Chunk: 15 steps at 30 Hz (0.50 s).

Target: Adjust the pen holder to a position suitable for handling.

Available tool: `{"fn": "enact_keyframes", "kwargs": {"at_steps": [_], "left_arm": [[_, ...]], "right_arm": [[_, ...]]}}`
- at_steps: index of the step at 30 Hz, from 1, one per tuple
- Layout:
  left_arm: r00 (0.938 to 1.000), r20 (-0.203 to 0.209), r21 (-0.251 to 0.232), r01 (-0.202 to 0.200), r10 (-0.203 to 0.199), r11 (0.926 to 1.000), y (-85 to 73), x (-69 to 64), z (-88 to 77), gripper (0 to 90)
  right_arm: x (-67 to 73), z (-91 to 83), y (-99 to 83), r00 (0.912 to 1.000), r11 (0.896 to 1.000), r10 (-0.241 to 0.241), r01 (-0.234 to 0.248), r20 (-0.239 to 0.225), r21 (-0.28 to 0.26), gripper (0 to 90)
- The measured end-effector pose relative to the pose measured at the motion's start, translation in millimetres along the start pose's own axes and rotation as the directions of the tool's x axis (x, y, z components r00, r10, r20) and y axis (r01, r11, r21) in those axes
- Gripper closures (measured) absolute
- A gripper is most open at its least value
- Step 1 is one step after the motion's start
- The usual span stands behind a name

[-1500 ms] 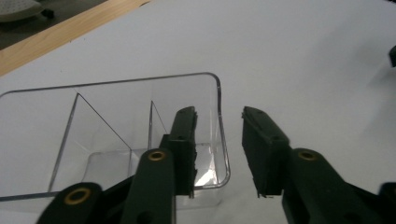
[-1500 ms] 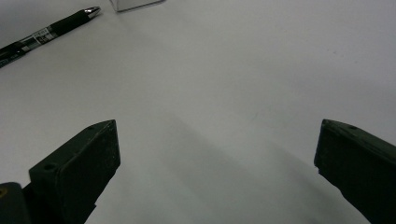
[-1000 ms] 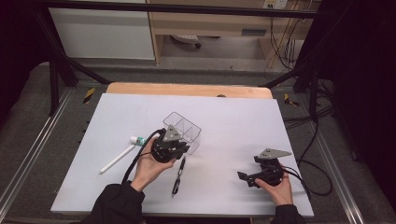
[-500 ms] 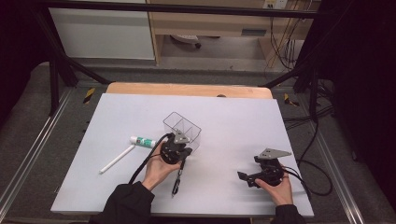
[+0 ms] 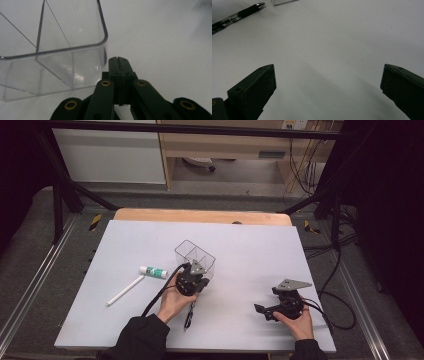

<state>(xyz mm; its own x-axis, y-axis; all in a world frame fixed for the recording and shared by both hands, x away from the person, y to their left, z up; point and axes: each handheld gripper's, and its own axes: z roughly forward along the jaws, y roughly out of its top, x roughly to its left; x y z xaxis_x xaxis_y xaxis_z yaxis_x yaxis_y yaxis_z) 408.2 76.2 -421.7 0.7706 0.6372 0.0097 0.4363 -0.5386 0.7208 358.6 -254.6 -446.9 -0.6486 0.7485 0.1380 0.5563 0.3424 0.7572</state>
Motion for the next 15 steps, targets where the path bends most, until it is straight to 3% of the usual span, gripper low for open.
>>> {"fn": "enact_keyframes", "kwargs": {"at_steps": [6,15], "left_arm": [[0.9993,-0.035,0.008,0.008,-0.008,0.9999,-8.8,8.2,-9.5,89.4],[0.9982,-0.044,0.017,0.042,-0.041,0.9990,-9.2,14.4,1.8,89.4]], "right_arm": [[0.1,0.2,0.1,1.0000,1.000,0.002,-0.002,0.001,0.003,0.9],[0.3,0.5,0.0,1.0000,1.000,0.002,-0.002,-0.001,0.009,0.9]]}}
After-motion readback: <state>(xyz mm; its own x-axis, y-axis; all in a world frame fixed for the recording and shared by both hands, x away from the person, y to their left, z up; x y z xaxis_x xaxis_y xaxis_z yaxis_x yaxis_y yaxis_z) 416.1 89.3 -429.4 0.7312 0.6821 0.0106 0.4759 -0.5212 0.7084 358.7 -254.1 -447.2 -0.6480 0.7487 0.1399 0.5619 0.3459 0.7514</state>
